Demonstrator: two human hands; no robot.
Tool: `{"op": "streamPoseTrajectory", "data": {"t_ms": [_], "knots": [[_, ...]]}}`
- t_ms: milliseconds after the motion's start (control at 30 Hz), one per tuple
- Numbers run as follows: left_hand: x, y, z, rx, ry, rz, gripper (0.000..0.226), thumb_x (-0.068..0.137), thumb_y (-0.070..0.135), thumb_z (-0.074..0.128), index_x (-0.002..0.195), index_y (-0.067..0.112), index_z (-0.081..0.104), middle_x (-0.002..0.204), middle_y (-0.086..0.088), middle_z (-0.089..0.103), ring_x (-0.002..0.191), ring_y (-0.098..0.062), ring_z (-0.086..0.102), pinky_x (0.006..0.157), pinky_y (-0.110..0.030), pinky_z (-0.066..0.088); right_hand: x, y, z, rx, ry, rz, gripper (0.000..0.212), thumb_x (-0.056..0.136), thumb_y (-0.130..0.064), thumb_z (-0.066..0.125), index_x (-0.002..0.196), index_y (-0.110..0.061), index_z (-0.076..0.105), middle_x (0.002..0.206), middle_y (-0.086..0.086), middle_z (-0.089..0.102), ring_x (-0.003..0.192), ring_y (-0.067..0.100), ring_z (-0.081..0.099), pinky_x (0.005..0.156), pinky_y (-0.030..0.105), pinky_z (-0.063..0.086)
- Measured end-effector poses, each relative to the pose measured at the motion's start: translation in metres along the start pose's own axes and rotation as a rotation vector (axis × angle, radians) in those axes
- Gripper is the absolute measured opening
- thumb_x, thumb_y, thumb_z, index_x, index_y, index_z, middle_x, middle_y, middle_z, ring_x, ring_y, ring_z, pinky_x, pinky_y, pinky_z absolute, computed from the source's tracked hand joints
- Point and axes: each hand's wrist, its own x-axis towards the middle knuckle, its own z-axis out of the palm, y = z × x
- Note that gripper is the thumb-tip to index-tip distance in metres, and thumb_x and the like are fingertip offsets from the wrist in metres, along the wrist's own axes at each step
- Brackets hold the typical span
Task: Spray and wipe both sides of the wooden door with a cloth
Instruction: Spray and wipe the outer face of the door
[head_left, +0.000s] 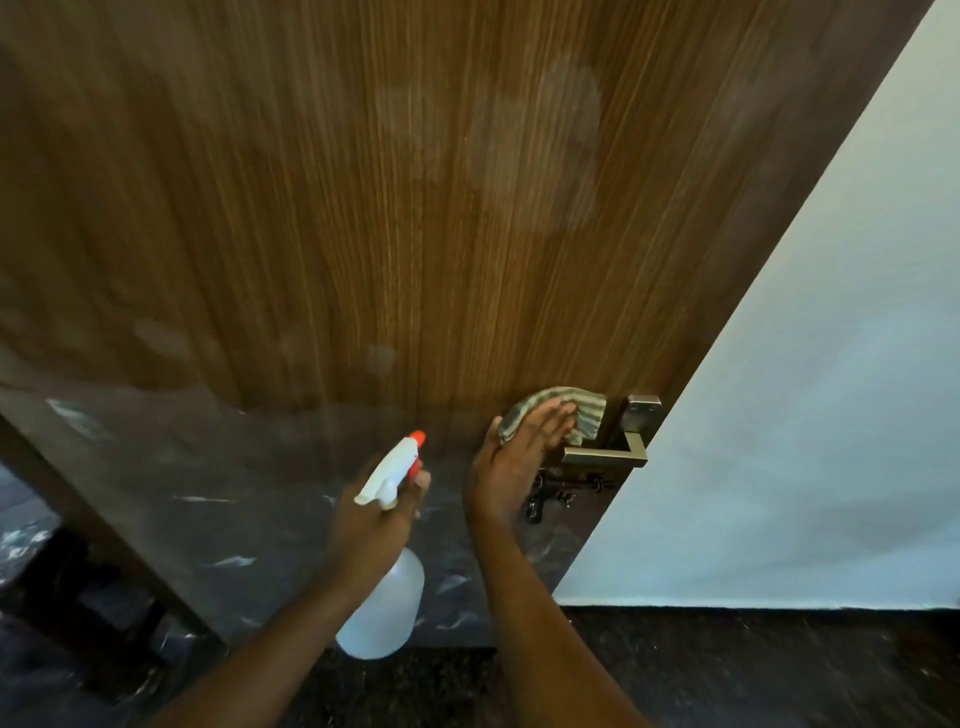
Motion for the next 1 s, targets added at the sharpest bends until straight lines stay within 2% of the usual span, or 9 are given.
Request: {"op": "streamPoseTrajectory", "data": {"t_ms": [100, 200, 267, 367, 500, 633, 767, 900, 1000], "knots": [[0.009, -0.002, 0.004, -0.049, 0.057, -0.002, 0.054, 0.064, 0.065, 0.072, 0.097, 0.024, 0.067, 0.072, 0.002, 0.064, 0.063, -0.015, 0.061, 0.06, -0.027, 0.049, -0.02, 0.023, 0.004, 0.011, -0.102, 0.23, 0.077, 0.103, -0.036, 0.038, 0.154, -0.018, -0.017, 0.165, 0.01, -0.007, 0.153, 0.031, -0.001, 0.123, 0.044, 0.009], [0.01, -0.006, 0.002, -0.114, 0.07, -0.017, 0.034, 0.073, 0.042, 0.074, 0.096, 0.02, 0.066, 0.073, 0.0, 0.062, 0.062, -0.015, 0.058, 0.066, -0.036, 0.055, -0.019, 0.013, 0.004, 0.177, -0.065, 0.433, 0.069, 0.104, -0.034, 0.036, 0.156, -0.006, 0.002, 0.165, 0.015, 0.004, 0.153, 0.03, 0.005, 0.121, 0.034, 0.003], [0.009, -0.009, -0.005, -0.081, 0.029, 0.007, 0.024, 0.081, 0.037, 0.071, 0.103, 0.034, 0.063, 0.078, 0.005, 0.063, 0.061, -0.011, 0.059, 0.059, -0.024, 0.052, -0.012, -0.01, 0.006, 0.225, -0.001, 0.427, 0.066, 0.106, -0.029, 0.037, 0.156, -0.005, 0.002, 0.164, 0.012, -0.003, 0.152, 0.027, -0.002, 0.12, 0.026, -0.007], [0.01, -0.014, -0.019, -0.008, 0.014, 0.078, 0.023, 0.09, 0.024, 0.062, 0.107, 0.04, 0.061, 0.078, 0.007, 0.065, 0.058, -0.004, 0.059, 0.055, -0.019, 0.046, -0.018, -0.015, 0.016, 0.005, -0.072, -0.027, 0.067, 0.099, -0.026, 0.034, 0.156, -0.002, 0.006, 0.163, 0.02, -0.001, 0.15, 0.032, -0.008, 0.12, 0.028, -0.017], [0.018, -0.02, -0.028, 0.005, 0.087, 0.063, 0.012, 0.076, 0.037, 0.071, 0.085, 0.036, 0.063, 0.068, -0.004, 0.066, 0.053, -0.008, 0.061, 0.06, -0.03, 0.045, -0.034, 0.057, 0.016, -0.427, -0.32, -0.55, 0.085, 0.086, -0.012, 0.038, 0.157, -0.019, -0.008, 0.163, 0.011, 0.001, 0.151, 0.029, -0.012, 0.123, 0.045, -0.005], [0.024, -0.032, -0.033, 0.029, 0.048, 0.061, 0.029, 0.076, 0.044, 0.069, 0.1, 0.029, 0.065, 0.081, -0.008, 0.071, 0.067, -0.023, 0.066, 0.064, -0.035, 0.053, -0.029, 0.085, -0.01, -0.555, -0.252, -0.451, 0.083, 0.091, -0.016, 0.051, 0.156, -0.009, 0.0, 0.159, 0.024, 0.021, 0.149, 0.039, 0.012, 0.122, 0.053, 0.011], [0.024, -0.035, -0.028, 0.002, 0.133, 0.078, 0.063, 0.065, 0.057, 0.064, 0.109, 0.013, 0.066, 0.078, -0.001, 0.068, 0.065, -0.017, 0.064, 0.063, -0.031, 0.05, -0.005, 0.038, 0.007, -0.393, -0.047, -0.188, 0.08, 0.091, -0.018, 0.062, 0.152, -0.001, 0.013, 0.158, 0.032, 0.015, 0.146, 0.048, 0.011, 0.121, 0.047, -0.009], [0.019, -0.035, -0.019, 0.039, 0.207, 0.108, 0.029, 0.083, 0.044, 0.065, 0.104, 0.025, 0.065, 0.077, -0.001, 0.068, 0.061, -0.015, 0.062, 0.061, -0.031, 0.055, -0.008, 0.044, 0.016, -0.501, -0.258, -0.849, 0.076, 0.084, -0.017, 0.046, 0.155, -0.014, 0.019, 0.162, 0.012, 0.019, 0.148, 0.036, 0.01, 0.121, 0.046, -0.009], [0.008, -0.037, -0.018, 0.098, 0.215, 0.116, 0.029, 0.094, 0.033, 0.055, 0.12, 0.025, 0.061, 0.08, 0.0, 0.064, 0.056, -0.011, 0.059, 0.047, -0.009, 0.048, -0.001, 0.089, 0.002, -0.627, -0.479, -1.193, 0.078, 0.086, -0.012, 0.057, 0.156, -0.021, 0.023, 0.163, 0.0, 0.022, 0.148, 0.023, 0.014, 0.123, 0.043, -0.001]]}}
